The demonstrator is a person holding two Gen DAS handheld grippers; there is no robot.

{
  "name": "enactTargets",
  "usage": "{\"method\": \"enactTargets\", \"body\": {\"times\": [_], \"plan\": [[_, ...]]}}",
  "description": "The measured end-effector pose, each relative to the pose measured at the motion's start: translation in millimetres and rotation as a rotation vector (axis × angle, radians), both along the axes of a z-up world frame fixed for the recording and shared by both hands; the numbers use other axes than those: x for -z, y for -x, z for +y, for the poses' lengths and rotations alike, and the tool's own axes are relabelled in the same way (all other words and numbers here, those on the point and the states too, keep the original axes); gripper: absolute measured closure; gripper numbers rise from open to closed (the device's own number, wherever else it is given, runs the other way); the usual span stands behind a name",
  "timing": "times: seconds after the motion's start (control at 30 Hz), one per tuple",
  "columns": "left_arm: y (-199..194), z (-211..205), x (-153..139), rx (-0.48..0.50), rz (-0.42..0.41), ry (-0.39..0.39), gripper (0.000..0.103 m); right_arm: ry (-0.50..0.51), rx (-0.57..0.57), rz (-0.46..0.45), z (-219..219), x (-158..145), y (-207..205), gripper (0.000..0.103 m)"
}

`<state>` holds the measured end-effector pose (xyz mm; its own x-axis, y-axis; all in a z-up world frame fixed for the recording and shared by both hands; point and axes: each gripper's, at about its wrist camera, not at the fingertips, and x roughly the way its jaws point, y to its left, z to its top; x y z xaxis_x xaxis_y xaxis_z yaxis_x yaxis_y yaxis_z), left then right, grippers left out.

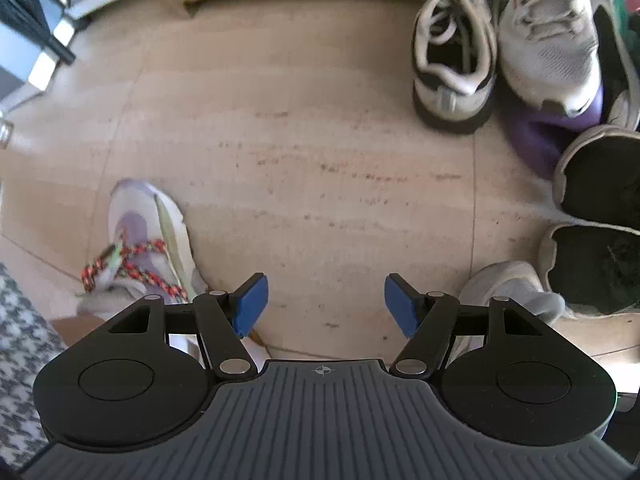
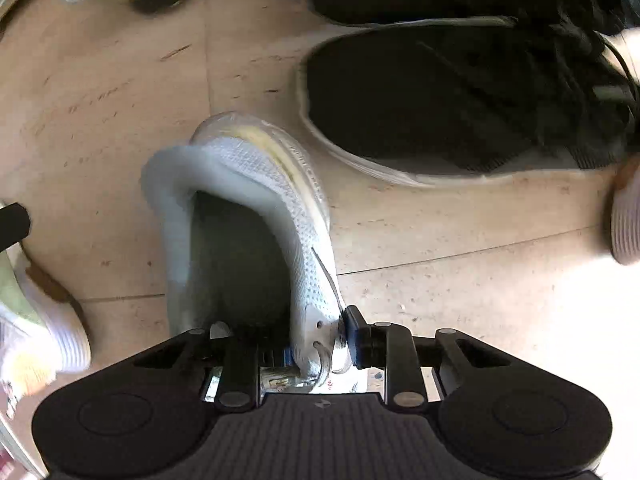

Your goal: Organize scattered shoes

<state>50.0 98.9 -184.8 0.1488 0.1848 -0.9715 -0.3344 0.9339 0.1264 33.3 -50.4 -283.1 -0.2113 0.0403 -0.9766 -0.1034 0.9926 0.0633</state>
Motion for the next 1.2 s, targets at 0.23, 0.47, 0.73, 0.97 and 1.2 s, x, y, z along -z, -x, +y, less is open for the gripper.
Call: {"method": "enactTargets", "body": {"times": [0.23, 0.47, 0.73, 0.97, 1.2], "plan": [[-8, 2, -22, -0.029, -0.067, 0.045, 0.026, -0.094, 0.003, -0.066, -24, -54, -32, 0.038], [-56, -16, -74, 0.065, -0.353, 0.214, 0.026, -0.187, 0.007, -0.132, -49, -107, -63, 0.024], [-169, -57, -100, 0.274, -0.517, 0.233, 0.024, -0.229, 0.214, -0.160, -101, -105, -94, 0.038], [-233, -97, -58, 0.471, -0.378, 0.119, 0.036, -0.306, 0.327, -0.136, -114, -104, -107, 0.037], [-234, -119, -44, 0.585, -0.285, -0.008, 0.077, -0.297, 0.314, -0.124, -108, -102, -110, 0.032]]}}
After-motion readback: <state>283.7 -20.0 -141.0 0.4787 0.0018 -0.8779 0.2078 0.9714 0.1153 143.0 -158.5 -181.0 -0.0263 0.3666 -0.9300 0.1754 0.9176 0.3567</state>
